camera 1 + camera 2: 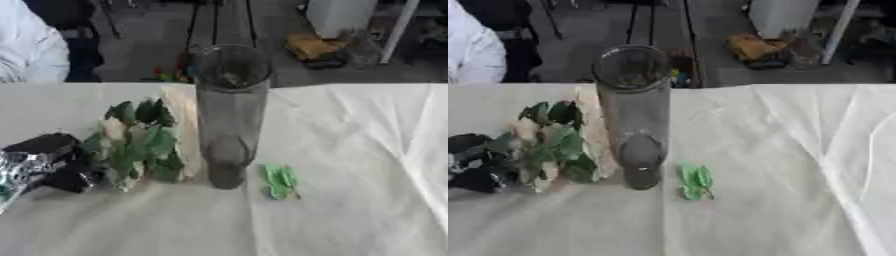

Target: Arrange flowers into the vase.

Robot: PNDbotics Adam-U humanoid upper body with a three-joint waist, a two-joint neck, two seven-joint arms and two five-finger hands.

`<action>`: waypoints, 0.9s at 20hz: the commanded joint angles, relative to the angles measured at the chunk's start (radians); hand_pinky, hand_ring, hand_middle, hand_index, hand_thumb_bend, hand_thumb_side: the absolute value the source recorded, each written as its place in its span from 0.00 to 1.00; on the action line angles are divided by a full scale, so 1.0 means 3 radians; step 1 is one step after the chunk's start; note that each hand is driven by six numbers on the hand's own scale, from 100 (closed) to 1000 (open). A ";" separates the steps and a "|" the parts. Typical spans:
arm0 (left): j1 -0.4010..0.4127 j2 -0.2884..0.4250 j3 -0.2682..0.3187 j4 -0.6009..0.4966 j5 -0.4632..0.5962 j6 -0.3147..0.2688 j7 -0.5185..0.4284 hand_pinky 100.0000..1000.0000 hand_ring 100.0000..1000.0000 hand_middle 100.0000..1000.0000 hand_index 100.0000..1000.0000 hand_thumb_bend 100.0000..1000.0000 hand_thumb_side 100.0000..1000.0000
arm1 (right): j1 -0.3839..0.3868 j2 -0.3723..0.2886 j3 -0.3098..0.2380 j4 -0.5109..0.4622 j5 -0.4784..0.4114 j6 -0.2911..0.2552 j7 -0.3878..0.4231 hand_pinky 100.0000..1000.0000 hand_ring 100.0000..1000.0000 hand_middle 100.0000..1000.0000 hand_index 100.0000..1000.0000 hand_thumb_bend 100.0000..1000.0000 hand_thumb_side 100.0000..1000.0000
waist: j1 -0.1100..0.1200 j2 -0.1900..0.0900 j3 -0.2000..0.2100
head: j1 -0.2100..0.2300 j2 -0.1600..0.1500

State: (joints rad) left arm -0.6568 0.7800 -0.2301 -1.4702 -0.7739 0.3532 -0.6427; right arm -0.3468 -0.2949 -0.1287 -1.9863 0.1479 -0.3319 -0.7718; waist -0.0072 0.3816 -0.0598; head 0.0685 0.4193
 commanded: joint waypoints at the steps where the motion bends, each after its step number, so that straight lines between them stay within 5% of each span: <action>1: 0.0025 -0.0014 -0.0079 0.0087 -0.0034 0.0007 0.0019 0.33 0.43 0.47 0.58 0.12 0.42 | -0.0015 -0.0037 0.0000 -0.0046 -0.0011 -0.0002 0.0007 0.39 0.38 0.31 0.58 0.00 0.88 | -0.0006 -0.0038 -0.0001 | 0.0005 -0.0046; 8: -0.0021 -0.0056 -0.0091 0.0153 -0.0080 0.0057 0.0142 0.22 0.35 0.41 0.51 0.00 0.38 | -0.0008 -0.0030 0.0004 -0.0046 -0.0016 0.0010 0.0019 0.39 0.38 0.31 0.58 0.00 0.88 | -0.0006 -0.0027 -0.0007 | 0.0014 -0.0053; 18: -0.0075 -0.0089 -0.0107 0.0218 -0.0034 0.0092 0.0230 0.00 0.09 0.18 0.32 0.00 0.35 | -0.0003 -0.0027 0.0008 -0.0046 -0.0022 0.0018 0.0030 0.39 0.38 0.31 0.58 0.00 0.88 | -0.0001 -0.0027 -0.0017 | 0.0025 -0.0055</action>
State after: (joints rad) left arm -0.6778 0.7464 -0.2511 -1.4159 -0.7869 0.3800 -0.5765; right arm -0.3428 -0.2936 -0.1231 -1.9863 0.1466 -0.3254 -0.7653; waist -0.0069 0.3876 -0.0625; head 0.0731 0.4150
